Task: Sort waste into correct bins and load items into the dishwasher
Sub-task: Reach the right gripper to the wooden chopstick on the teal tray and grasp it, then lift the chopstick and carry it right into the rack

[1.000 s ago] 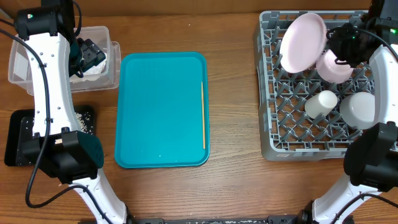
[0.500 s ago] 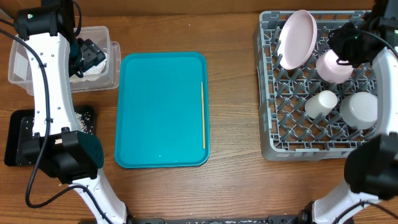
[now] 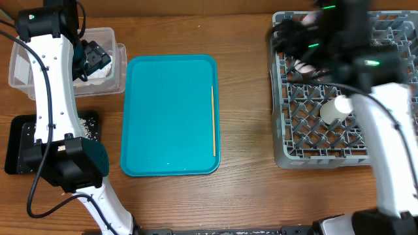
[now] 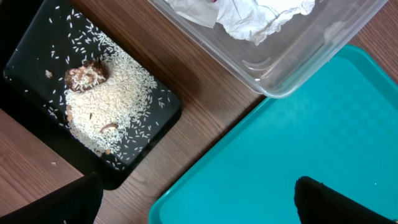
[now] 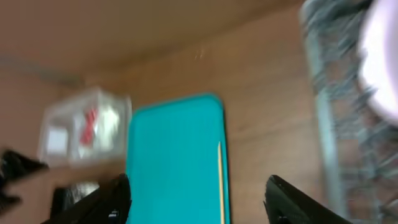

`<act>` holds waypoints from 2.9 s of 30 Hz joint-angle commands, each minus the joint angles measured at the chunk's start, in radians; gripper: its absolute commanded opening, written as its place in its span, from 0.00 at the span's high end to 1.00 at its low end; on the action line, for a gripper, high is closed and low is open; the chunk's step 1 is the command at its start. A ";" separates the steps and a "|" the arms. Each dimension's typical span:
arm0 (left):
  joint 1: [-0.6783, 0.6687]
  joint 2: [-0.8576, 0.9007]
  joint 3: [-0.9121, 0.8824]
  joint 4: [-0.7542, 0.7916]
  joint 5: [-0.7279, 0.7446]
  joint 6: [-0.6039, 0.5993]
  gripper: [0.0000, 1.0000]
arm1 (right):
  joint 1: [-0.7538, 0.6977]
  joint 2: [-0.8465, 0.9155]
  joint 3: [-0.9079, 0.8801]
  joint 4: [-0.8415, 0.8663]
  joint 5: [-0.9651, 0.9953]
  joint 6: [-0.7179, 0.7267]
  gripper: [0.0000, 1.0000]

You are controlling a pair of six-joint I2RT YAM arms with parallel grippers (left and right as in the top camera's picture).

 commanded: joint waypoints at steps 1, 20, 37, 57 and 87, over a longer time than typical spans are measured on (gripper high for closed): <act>0.001 -0.009 0.001 0.001 0.005 -0.009 0.00 | 0.133 0.096 -0.065 -0.004 0.104 -0.010 0.29; 0.001 -0.009 0.001 0.001 0.005 -0.009 0.00 | 0.526 0.509 -0.095 0.001 0.367 0.116 0.33; 0.001 -0.009 0.001 0.001 0.005 -0.009 0.00 | 0.530 0.639 -0.095 0.067 0.389 0.138 0.34; 0.001 -0.009 0.001 0.001 0.005 -0.009 0.00 | 0.551 0.692 -0.080 0.041 0.386 0.211 0.96; 0.001 -0.009 0.001 0.001 0.005 -0.009 0.00 | -0.154 0.497 0.461 -0.151 0.184 -0.308 0.96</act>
